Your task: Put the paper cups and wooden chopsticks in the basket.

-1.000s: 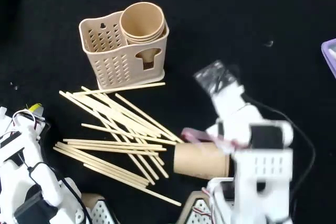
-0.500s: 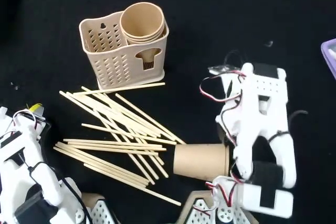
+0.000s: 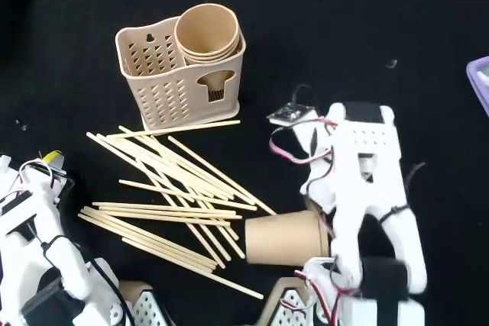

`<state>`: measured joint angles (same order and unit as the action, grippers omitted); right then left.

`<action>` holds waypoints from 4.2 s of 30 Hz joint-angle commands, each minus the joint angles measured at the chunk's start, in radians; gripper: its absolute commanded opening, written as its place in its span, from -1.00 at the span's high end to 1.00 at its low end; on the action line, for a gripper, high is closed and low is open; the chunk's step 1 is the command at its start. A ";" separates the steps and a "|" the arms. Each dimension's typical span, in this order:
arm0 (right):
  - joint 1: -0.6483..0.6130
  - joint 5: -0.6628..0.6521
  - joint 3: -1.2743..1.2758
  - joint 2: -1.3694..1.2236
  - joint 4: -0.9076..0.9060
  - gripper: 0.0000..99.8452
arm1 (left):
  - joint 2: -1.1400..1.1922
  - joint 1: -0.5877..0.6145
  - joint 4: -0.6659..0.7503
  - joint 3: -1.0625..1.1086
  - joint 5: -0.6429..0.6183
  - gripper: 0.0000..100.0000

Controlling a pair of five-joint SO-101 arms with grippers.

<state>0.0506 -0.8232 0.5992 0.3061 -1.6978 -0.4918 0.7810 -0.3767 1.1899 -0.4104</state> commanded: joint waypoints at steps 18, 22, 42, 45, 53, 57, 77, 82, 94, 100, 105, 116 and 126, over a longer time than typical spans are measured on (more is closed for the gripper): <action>-0.069 0.258 0.004 0.203 -0.069 0.56 | -0.038 -0.010 0.020 -0.021 0.012 0.36; -0.063 0.259 -0.010 0.031 -0.069 0.56 | -0.038 -0.010 0.020 -0.021 0.012 0.36; -0.144 -0.034 -0.039 -0.110 -0.069 0.98 | -0.032 -0.010 0.048 -0.021 0.014 0.36; -0.232 -0.011 -0.028 -0.013 -0.069 0.98 | -0.032 -0.010 0.048 -0.021 0.014 0.36; -0.528 0.127 0.025 0.163 -0.069 0.98 | -0.034 -0.010 0.048 -0.021 0.014 0.36; -0.603 0.127 0.022 0.193 -0.069 0.97 | -0.037 -0.010 0.048 -0.021 0.014 0.36; -0.764 0.196 0.019 0.200 -0.069 0.49 | -0.038 -0.010 0.048 -0.021 0.014 0.36; -0.769 0.192 0.027 0.194 -0.069 0.49 | -0.040 -0.010 0.048 -0.021 0.014 0.36; -0.753 0.199 0.008 0.041 -0.069 0.49 | -0.040 -0.004 0.048 -0.021 0.014 0.36; -0.684 0.193 -0.013 -0.042 -0.069 0.69 | -0.040 -0.002 0.048 -0.021 0.014 0.36; -0.675 0.198 -0.015 0.033 -0.069 0.98 | -0.040 -0.005 0.048 -0.021 0.014 0.36; -0.597 0.198 -0.070 0.254 -0.071 0.98 | -0.040 -0.007 0.048 -0.021 0.014 0.36; -0.376 0.170 -0.295 0.249 -0.071 0.98 | -0.040 -0.008 0.048 -0.021 0.014 0.36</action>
<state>-0.3989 -0.6375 0.4227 0.5194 -1.7346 -0.5010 0.7810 -0.3429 1.1899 -0.4043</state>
